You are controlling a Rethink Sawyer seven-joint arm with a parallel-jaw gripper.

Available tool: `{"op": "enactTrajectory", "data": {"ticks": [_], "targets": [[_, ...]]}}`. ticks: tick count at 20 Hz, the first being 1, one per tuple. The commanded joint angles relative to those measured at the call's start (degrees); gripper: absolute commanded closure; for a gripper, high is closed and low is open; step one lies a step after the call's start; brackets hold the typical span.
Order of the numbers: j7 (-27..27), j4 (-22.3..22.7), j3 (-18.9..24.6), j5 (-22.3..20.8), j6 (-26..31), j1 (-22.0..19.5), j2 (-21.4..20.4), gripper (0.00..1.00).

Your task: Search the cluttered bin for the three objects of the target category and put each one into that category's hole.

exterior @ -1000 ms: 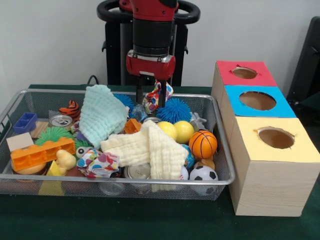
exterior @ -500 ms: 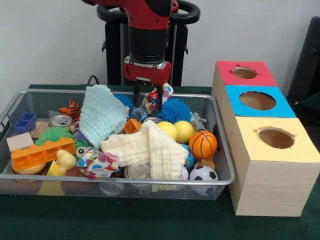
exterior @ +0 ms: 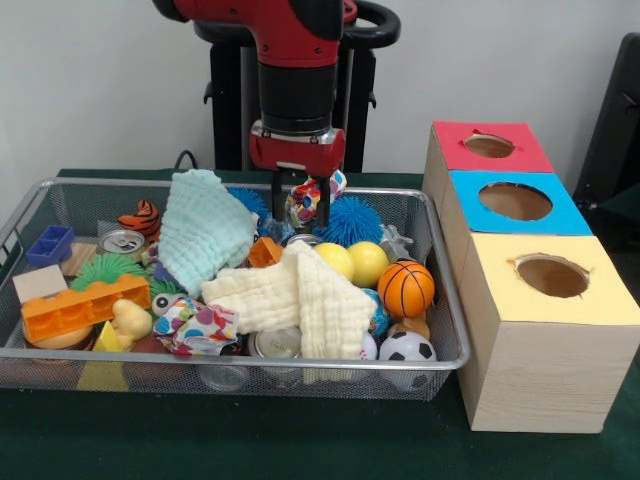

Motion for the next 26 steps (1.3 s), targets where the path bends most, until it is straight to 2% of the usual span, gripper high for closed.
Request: {"op": "enactTrajectory", "data": {"ticks": [1,5,26], "targets": [[-2.3,-6.8,8.0,-3.3,6.4,-3.0,2.2,0.00],[-3.0,-8.2,10.2,-4.2,7.8,-4.7,3.2,0.00],[-1.0,-8.6,10.2,-5.9,8.7,-4.7,2.7,0.00]]}}
